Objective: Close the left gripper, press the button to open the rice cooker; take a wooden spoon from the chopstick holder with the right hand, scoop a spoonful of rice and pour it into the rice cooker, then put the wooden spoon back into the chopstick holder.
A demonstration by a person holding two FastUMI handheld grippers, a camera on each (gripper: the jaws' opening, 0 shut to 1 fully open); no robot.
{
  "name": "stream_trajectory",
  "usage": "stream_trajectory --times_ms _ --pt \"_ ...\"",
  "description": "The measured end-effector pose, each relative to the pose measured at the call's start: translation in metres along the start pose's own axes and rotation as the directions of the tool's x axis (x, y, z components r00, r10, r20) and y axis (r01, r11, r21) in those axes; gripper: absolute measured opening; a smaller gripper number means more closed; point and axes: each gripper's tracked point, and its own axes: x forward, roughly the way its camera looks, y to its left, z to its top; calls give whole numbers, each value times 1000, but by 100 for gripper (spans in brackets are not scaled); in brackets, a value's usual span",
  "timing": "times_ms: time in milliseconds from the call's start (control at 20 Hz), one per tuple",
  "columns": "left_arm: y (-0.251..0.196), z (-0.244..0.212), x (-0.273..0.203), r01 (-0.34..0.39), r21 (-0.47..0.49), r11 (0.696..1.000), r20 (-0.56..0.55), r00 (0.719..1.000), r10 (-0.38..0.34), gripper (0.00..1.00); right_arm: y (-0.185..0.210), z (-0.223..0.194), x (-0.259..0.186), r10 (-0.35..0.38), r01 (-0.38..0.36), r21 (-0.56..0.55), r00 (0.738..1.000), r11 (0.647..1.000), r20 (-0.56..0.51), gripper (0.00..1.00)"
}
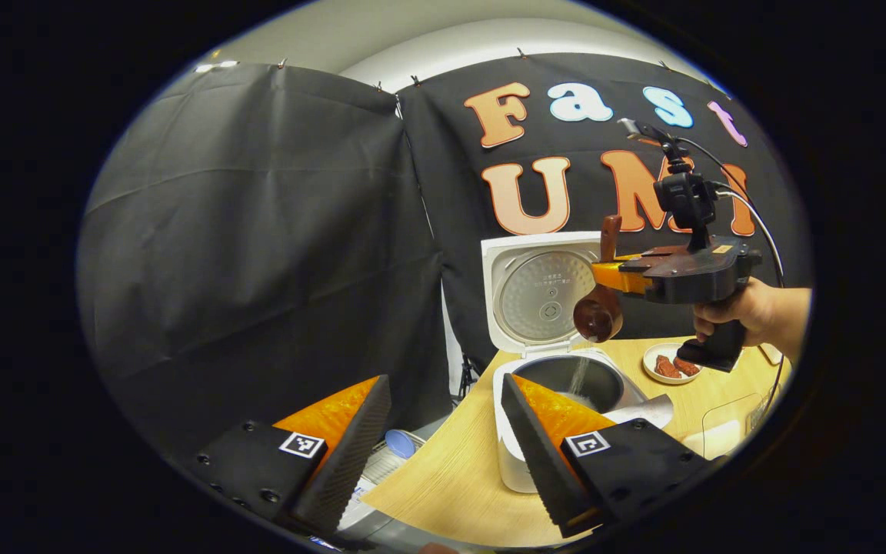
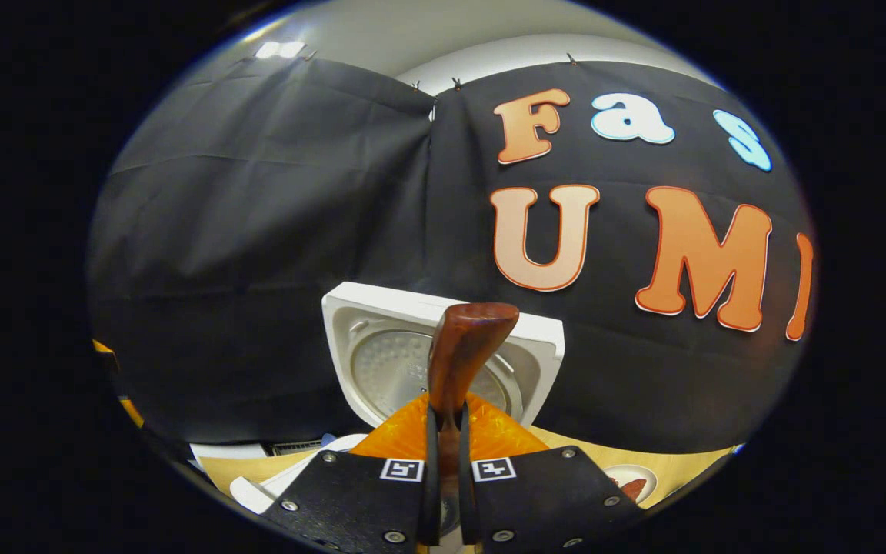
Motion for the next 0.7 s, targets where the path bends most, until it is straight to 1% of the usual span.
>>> stream_trajectory --times_ms 250,400,450,500,600,650,700 --pt "-1 2 -4 5 1 1000 5 1000 -5 98 15 14 -25 48 -44 -91 998 995 45 9" --pt "-3 4 -9 6 0 1000 8 1000 -6 97 19 18 -36 56 -46 -158 996 986 63 9" --pt "-4 4 -11 8 1 1000 7 1000 -8 98 19 17 -39 57 -47 -153 997 987 59 9" --pt "-6 4 -12 7 3 1000 6 1000 -7 96 17 15 -43 55 -48 -130 997 990 51 9" --pt "-11 8 -17 8 12 1000 11 1000 -8 98 15 16 -52 55 -51 -76 997 996 46 9" --pt "-13 11 -19 7 16 1000 18 1000 -7 96 12 16 -60 49 -46 -59 998 997 44 9" --pt "-16 14 -22 10 16 1000 24 1000 -10 97 7 17 -68 41 -39 -45 998 998 43 9"
